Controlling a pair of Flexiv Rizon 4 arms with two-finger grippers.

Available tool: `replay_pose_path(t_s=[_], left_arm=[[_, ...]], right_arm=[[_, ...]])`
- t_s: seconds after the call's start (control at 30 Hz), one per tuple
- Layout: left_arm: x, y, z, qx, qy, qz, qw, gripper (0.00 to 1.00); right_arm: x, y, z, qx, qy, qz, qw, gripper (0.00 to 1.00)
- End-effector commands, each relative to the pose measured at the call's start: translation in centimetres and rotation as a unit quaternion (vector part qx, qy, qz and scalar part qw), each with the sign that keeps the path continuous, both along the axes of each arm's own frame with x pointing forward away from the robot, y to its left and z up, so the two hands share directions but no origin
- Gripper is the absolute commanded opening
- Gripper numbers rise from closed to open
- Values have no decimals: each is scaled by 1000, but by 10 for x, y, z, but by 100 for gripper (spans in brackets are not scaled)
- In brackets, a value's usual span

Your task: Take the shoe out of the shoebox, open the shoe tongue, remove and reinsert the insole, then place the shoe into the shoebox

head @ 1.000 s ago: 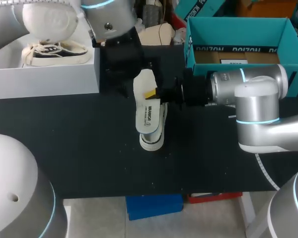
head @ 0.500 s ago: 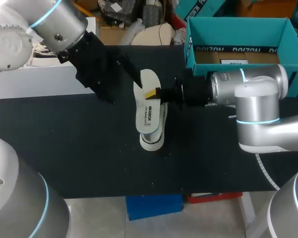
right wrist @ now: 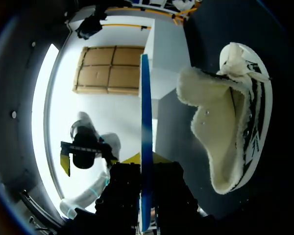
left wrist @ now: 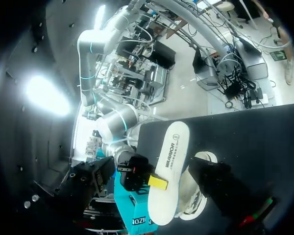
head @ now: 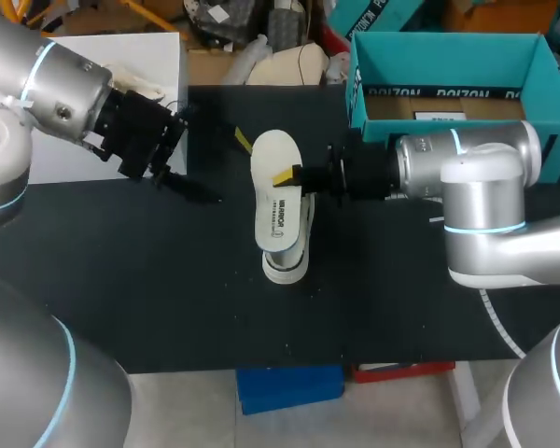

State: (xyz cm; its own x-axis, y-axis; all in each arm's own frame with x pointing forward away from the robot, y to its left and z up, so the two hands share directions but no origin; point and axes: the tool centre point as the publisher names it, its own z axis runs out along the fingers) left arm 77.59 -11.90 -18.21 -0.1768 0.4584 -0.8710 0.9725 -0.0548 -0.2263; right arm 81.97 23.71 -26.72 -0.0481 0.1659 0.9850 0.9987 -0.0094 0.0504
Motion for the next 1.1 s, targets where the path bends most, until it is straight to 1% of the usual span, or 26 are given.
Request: replay_pose_path(t_s=[0.03,0.07,0.1,0.2,0.3,0.4,0.6,0.67,1.03,1.1], left_arm=[[-3,0,-5,-118,4,30,993,100],[-3,0,-5,-118,4,30,993,100],[-4,0,-9,-130,2,31,991,100],[-5,2,-17,-165,-26,47,985,100],[-6,5,-22,-178,-61,54,981,100],[-5,8,-24,-224,-70,51,971,100],[-3,8,-36,-272,-98,28,957,100],[0,6,-42,-261,-114,35,958,100],[0,6,-42,-261,-114,35,958,100],[0,2,-44,-283,-112,41,952,100]], right_arm=[[-1,1,0,-1,0,-1,1000,0],[-1,1,0,-1,0,-1,1000,0],[-1,1,0,-1,0,-1,1000,0],[-1,1,0,-1,0,-1,1000,0],[-1,1,0,-1,0,-1,1000,0],[-1,1,0,-1,0,-1,1000,0],[-1,1,0,-1,0,-1,1000,0],[-1,1,0,-1,0,-1,1000,0],[-1,1,0,-1,0,-1,1000,0],[-1,1,0,-1,0,-1,1000,0]])
